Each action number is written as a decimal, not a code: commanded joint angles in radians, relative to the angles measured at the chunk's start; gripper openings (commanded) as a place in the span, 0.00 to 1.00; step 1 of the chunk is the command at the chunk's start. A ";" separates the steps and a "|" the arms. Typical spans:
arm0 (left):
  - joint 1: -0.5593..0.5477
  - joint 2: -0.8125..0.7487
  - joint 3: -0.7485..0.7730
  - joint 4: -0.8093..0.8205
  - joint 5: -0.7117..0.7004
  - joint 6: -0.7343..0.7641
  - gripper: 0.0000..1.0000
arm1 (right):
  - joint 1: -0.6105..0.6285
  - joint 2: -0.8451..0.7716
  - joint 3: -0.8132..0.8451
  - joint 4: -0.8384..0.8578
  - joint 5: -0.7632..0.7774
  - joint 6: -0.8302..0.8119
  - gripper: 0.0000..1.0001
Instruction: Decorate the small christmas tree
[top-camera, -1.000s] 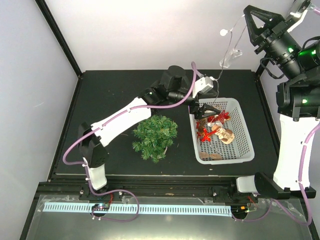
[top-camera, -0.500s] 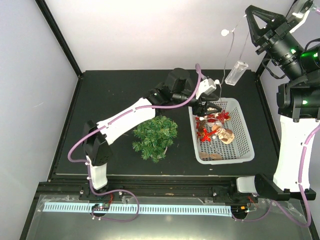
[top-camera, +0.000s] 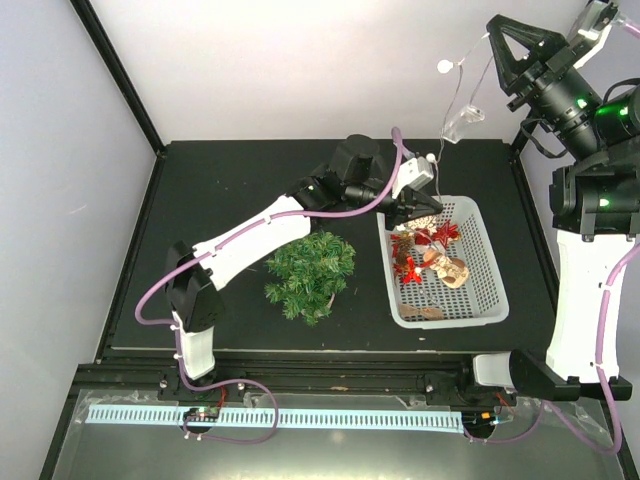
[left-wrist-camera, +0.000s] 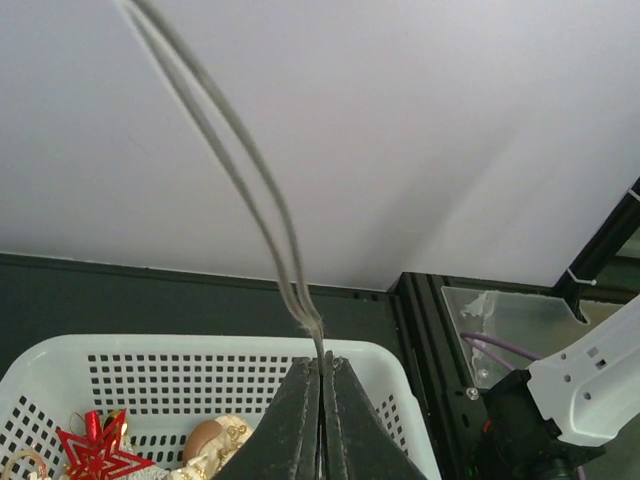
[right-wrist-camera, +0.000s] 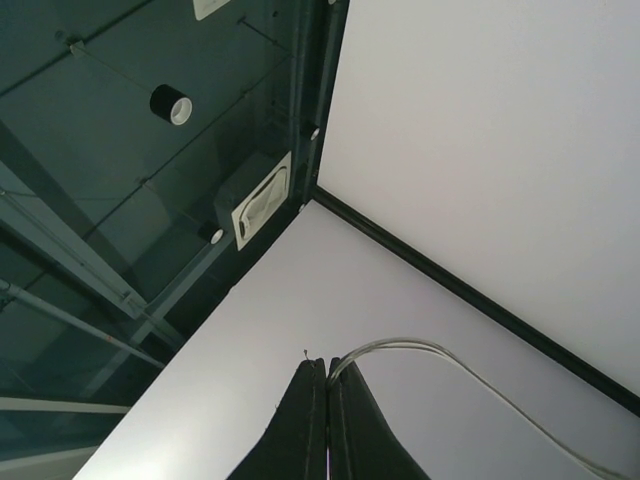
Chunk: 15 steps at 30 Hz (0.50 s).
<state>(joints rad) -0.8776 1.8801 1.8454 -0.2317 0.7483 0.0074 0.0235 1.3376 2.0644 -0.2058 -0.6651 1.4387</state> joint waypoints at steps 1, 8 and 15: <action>0.001 -0.027 0.030 -0.025 0.020 0.042 0.02 | -0.021 -0.022 -0.020 0.037 -0.026 0.007 0.01; 0.074 -0.166 -0.030 -0.183 0.023 0.126 0.02 | -0.048 -0.041 -0.072 0.066 -0.047 0.018 0.01; 0.167 -0.342 -0.058 -0.335 0.102 0.225 0.02 | -0.051 -0.050 -0.099 0.066 -0.121 0.021 0.01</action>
<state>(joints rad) -0.7410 1.6459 1.7832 -0.4519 0.7792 0.1410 -0.0189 1.3071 1.9671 -0.1638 -0.7147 1.4555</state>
